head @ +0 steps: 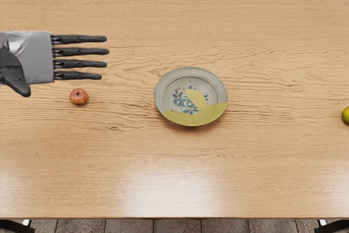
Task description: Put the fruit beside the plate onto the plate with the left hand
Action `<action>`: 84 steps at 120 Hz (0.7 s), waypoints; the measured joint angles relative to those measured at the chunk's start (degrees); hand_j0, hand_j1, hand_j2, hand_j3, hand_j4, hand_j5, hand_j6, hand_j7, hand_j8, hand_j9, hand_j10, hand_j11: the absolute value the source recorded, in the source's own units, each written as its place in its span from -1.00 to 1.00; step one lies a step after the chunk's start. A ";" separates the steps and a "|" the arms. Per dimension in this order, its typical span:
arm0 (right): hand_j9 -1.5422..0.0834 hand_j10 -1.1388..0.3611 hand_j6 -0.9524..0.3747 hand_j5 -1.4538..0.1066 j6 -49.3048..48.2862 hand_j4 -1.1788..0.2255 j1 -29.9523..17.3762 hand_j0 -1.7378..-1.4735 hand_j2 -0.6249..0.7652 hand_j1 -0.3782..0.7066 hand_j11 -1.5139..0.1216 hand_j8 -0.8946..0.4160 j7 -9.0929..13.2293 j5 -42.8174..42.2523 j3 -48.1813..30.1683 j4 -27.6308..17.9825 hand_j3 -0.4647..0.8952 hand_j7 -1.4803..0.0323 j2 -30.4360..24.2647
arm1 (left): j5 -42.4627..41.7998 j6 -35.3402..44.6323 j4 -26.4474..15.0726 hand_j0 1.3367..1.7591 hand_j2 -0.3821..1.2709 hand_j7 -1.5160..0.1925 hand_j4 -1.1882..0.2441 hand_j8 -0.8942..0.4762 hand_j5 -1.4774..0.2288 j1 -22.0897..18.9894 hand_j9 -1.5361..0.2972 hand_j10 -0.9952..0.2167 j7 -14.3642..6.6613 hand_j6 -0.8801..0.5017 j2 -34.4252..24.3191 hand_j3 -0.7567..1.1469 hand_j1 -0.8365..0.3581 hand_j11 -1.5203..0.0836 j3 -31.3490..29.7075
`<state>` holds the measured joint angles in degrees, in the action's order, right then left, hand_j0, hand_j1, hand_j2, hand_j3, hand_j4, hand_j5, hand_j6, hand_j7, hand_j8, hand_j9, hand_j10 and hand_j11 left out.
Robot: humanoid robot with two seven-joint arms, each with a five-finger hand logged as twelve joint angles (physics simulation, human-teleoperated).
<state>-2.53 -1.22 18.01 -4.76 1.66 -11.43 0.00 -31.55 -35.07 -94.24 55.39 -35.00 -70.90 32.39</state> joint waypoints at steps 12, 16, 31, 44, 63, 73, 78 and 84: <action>0.90 0.52 0.43 0.86 -0.02 0.68 -0.01 -0.40 -0.10 -0.95 0.85 0.36 -0.03 -0.08 0.25 0.00 -0.32 0.96 0.00 | 0.00 0.00 -1.14 0.52 -0.54 0.77 0.66 0.31 0.73 0.20 0.67 0.64 0.00 0.28 -0.11 -0.20 0.98 0.89 0.01; 0.90 0.52 0.43 0.86 0.00 0.68 -0.02 -0.40 -0.10 -0.95 0.85 0.36 -0.05 -0.08 0.28 0.00 -0.32 0.96 0.00 | 0.00 0.00 -1.35 0.52 -0.54 0.77 0.66 0.31 0.73 0.20 0.67 0.64 0.00 0.28 -0.11 -0.20 0.98 0.89 0.01; 0.90 0.52 0.44 0.86 0.11 0.68 -0.02 -0.40 -0.10 -0.95 0.85 0.36 -0.07 -0.08 0.33 0.00 -0.32 0.96 0.00 | 0.03 0.00 -1.72 0.52 -0.54 0.77 0.66 0.31 0.73 -0.04 0.67 0.64 0.00 0.28 -0.86 -0.20 0.98 0.89 0.12; 0.90 0.52 0.44 0.86 0.16 0.68 -0.12 -0.40 -0.10 -0.95 0.85 0.36 -0.08 -0.08 0.36 0.00 -0.32 0.96 0.00 | 4.26 0.00 -1.84 0.52 -0.54 0.76 0.66 0.30 0.72 3.21 0.67 0.64 0.00 0.27 0.33 -0.20 0.97 0.88 0.58; 0.90 0.52 0.44 0.86 0.23 0.68 -0.17 -0.40 -0.10 -0.95 0.85 0.37 -0.08 -0.08 0.36 0.00 -0.32 0.96 0.00 | 23.09 0.13 -2.92 0.52 -0.53 0.72 0.62 0.26 0.68 9.91 0.63 0.59 0.00 0.23 5.78 -0.20 0.92 0.84 1.51; 0.90 0.52 0.44 0.86 0.24 0.68 -0.16 -0.40 -0.10 -0.95 0.85 0.37 -0.08 -0.08 0.34 0.00 -0.32 0.96 0.00 | 34.71 3.72 -3.64 0.52 -0.53 0.71 0.60 0.25 0.67 9.96 0.62 0.57 0.00 0.22 12.42 -0.20 0.90 0.83 1.66; 0.90 0.52 0.44 0.86 0.24 0.68 -0.14 -0.40 -0.10 -0.95 0.85 0.37 -0.08 -0.08 0.31 0.03 -0.32 0.96 0.00 | 41.77 7.40 -4.33 0.52 -0.53 0.71 0.60 0.24 0.66 9.70 0.61 0.57 0.00 0.21 17.39 -0.20 0.89 0.82 1.71; 0.90 0.52 0.43 0.86 0.24 0.68 -0.13 -0.40 -0.10 -0.95 0.85 0.36 -0.08 -0.08 0.27 0.05 -0.32 0.96 0.00 | 50.08 11.87 -4.98 0.52 -0.53 0.70 0.59 0.23 0.66 9.50 0.61 0.56 0.00 0.20 20.41 -0.20 0.89 0.82 1.65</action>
<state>-2.29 -1.35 17.93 -4.83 1.94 -11.38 0.00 18.53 -23.21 -99.22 64.89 -35.00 -50.49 34.04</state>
